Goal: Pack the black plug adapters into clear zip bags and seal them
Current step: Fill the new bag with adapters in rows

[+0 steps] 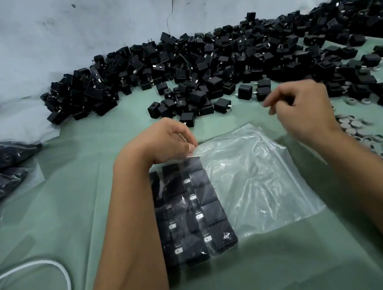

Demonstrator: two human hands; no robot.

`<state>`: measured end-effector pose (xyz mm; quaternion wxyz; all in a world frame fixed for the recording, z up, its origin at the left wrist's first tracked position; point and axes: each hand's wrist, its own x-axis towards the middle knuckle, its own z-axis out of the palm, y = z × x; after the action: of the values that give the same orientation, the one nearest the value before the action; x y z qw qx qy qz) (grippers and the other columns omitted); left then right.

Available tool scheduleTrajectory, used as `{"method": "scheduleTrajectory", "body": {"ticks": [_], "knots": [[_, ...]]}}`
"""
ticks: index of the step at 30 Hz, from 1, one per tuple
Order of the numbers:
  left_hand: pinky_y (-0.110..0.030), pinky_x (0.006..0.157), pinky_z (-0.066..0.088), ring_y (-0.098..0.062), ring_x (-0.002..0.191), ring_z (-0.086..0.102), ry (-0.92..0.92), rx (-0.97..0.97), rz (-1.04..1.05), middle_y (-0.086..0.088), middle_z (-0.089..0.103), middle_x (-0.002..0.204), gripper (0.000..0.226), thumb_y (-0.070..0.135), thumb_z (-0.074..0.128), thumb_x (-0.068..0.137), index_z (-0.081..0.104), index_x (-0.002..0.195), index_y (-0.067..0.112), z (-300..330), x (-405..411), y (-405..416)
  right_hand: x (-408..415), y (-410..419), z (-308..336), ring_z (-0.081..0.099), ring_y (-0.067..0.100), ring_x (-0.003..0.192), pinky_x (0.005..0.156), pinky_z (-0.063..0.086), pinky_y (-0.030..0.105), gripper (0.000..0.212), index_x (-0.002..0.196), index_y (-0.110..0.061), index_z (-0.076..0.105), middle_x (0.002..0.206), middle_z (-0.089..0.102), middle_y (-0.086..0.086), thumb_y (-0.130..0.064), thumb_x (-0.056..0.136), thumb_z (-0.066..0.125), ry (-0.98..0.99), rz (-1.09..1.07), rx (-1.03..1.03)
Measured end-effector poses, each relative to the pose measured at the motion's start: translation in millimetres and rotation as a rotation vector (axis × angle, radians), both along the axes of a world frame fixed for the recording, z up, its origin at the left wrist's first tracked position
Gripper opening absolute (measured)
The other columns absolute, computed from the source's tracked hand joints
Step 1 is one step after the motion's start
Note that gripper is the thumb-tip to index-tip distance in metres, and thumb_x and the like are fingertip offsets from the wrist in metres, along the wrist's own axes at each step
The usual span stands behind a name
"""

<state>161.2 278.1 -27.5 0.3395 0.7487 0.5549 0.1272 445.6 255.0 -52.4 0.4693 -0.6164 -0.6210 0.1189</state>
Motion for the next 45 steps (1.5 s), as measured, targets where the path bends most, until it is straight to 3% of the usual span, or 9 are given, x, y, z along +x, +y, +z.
{"method": "scheduleTrajectory", "body": {"ticks": [3,7,13,19,25,31,36,39,45], "knots": [[-0.025,0.071,0.049,-0.003,0.069,0.071,0.013,0.054,0.037,0.01,0.076,0.073,0.012,0.013,0.074,0.092,0.074,0.087,0.024,-1.2,4.6,1.6,-17.4,22.8,32.7,0.062,-0.007,0.062,0.055,0.045,0.007,0.04,0.09,-0.023,0.079,0.083,0.076,-0.005,0.007,0.087,0.052,-0.25,0.233,-0.029],[-0.021,0.063,0.045,0.005,0.058,0.064,0.044,0.104,0.065,0.014,0.072,0.065,0.016,0.012,0.078,0.088,0.073,0.081,0.026,-4.0,9.3,4.8,-69.8,62.3,49.3,0.061,0.02,0.123,0.109,0.045,0.033,0.052,0.131,-0.018,0.069,0.131,0.068,0.004,0.009,0.09,0.053,-0.766,0.624,-0.14],[-0.021,0.067,0.046,-0.003,0.069,0.065,0.052,0.125,0.069,0.013,0.071,0.068,0.018,0.012,0.08,0.086,0.075,0.079,0.028,-0.3,8.0,4.1,-113.7,79.1,32.1,0.057,0.026,0.122,0.102,0.047,0.043,0.04,0.128,-0.016,0.067,0.131,0.061,0.005,-0.005,0.09,0.061,-1.026,0.742,-0.199],[-0.025,0.074,0.054,-0.006,0.076,0.066,-0.053,0.219,0.041,0.01,0.07,0.078,0.017,0.014,0.078,0.089,0.074,0.081,0.028,6.6,22.7,1.4,-76.9,78.1,32.5,0.061,0.03,0.111,0.094,0.049,0.037,0.043,0.133,-0.013,0.065,0.117,0.064,0.011,-0.022,0.092,0.073,-0.886,0.483,-0.178],[-0.027,0.092,0.048,-0.006,0.098,0.059,-0.171,0.345,-0.112,0.016,0.064,0.096,0.016,0.012,0.072,0.092,0.075,0.093,0.028,16.5,63.1,-9.5,5.1,19.9,16.9,0.068,0.017,0.079,0.066,0.061,0.036,0.022,0.117,-0.017,0.07,0.102,0.07,0.001,-0.027,0.098,0.07,-0.118,0.201,-0.152],[-0.047,0.121,0.014,-0.014,0.133,0.025,-0.017,0.258,-0.276,0.012,0.046,0.134,0.052,0.007,0.058,0.094,0.067,0.101,0.058,13.9,99.7,-25.6,37.7,-23.4,3.4,0.071,0.019,0.07,0.06,0.056,0.027,0.017,0.102,-0.019,0.075,0.086,0.077,0.002,-0.015,0.087,0.082,0.102,0.491,-0.444],[-0.047,0.12,0.017,-0.017,0.137,0.024,-0.019,0.238,-0.327,0.007,0.044,0.14,0.036,0.015,0.07,0.086,0.071,0.088,0.05,13.5,99.3,-27.8,30.4,-33.8,1.1,0.071,0.035,0.088,0.085,0.054,0.047,0.026,0.101,-0.012,0.076,0.098,0.075,0.023,-0.019,0.079,0.089,0.144,0.743,-0.558],[-0.051,0.12,0.02,-0.019,0.142,0.027,-0.034,0.198,-0.358,0.003,0.047,0.14,0.027,0.019,0.078,0.082,0.072,0.083,0.045,17.3,95.2,-27.1,22.2,-37.5,-0.2,0.073,0.041,0.094,0.088,0.056,0.056,0.031,0.105,-0.011,0.077,0.101,0.077,0.018,-0.018,0.076,0.089,0.155,0.825,-0.582],[-0.043,0.121,0.025,-0.006,0.135,0.045,-0.18,0.186,-0.408,-0.004,0.057,0.136,0.018,0.008,0.082,0.081,0.076,0.087,0.024,26.9,89.9,-30.4,-1.9,-42.2,-4.5,0.075,0.021,0.091,0.083,0.059,0.036,0.02,0.099,-0.018,0.077,0.095,0.078,0.003,-0.021,0.082,0.087,0.033,0.923,-0.563]]}}
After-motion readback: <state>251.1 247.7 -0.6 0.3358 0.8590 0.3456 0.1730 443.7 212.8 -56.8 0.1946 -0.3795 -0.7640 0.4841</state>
